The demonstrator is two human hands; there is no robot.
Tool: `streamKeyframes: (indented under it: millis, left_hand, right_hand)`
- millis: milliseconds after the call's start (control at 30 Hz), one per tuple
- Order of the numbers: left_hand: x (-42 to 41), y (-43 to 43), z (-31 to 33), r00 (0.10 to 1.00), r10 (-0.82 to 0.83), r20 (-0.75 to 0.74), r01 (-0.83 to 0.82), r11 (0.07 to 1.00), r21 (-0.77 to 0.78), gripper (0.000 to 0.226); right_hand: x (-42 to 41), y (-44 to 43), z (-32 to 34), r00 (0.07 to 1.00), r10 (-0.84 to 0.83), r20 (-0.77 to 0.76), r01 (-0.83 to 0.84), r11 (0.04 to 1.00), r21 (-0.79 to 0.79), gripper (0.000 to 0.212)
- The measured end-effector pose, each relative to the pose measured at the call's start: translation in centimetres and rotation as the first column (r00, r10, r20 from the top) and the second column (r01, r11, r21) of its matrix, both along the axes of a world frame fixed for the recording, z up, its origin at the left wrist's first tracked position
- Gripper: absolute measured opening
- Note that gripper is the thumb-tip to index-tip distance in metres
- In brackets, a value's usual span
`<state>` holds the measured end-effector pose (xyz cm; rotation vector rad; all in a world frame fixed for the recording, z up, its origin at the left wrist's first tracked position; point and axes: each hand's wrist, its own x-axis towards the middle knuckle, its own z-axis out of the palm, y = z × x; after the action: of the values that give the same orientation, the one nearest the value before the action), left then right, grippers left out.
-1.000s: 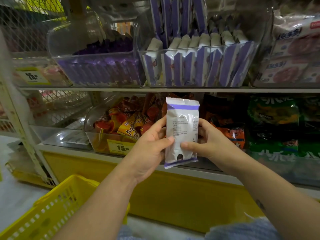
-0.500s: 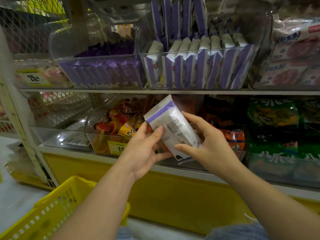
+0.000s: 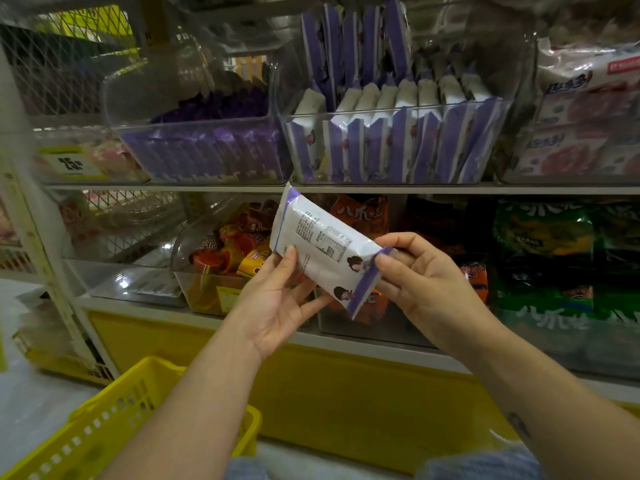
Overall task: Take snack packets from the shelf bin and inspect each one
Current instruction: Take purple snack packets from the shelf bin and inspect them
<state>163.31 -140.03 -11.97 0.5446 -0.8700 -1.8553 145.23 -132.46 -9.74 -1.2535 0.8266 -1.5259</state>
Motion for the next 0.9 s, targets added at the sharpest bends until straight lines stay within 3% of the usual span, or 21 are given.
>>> streamKeyframes:
  millis: [133,267,433,600,700,767,900]
  left_hand:
    - [-0.3,0.0,-0.1,0.992,0.079,0.097,-0.077,0.997,-0.020,0.039]
    - [-0.5,0.1,0.1,0.957,0.230,0.176,-0.207,0.968,-0.138,0.041]
    - [-0.7,0.6,0.7,0.920,0.356,0.163,-0.306,0.913,-0.268,0.054]
    - [-1.6,1.3,0.3,0.858,0.427,0.284,-0.300,0.867,-0.397,0.051]
    - [-1.7,1.2,0.1,0.750,0.549,0.368,-0.318,0.788,-0.528,0.024]
    - [-1.8,1.3,0.0,0.703,0.563,0.435,-0.234,0.760,-0.606,0.014]
    - [-2.2,2.0,-0.1,0.749,0.418,0.514,-0.015,0.786,-0.618,0.046]
  right_hand:
    - [0.1,-0.1,0.1,0.994,0.023,0.105,-0.025,0.999,0.021,0.022]
    - [-0.2,-0.3,-0.1,0.997,-0.003,0.081,-0.003,0.997,0.075,0.015]
    - [-0.4,-0.5,-0.1,0.996,0.078,0.030,-0.083,0.972,0.221,0.040]
    - [0.2,-0.2,-0.2,0.972,0.233,-0.018,-0.223,0.947,0.232,0.035]
    - [0.6,-0.3,-0.3,0.992,0.114,-0.053,-0.102,0.975,0.197,0.037]
    - [0.7,-0.4,-0.5,0.993,-0.016,-0.119,0.034,0.988,0.151,0.032]
    - [0.7,-0.4,-0.8,0.957,-0.189,-0.221,0.200,0.980,0.025,0.018]
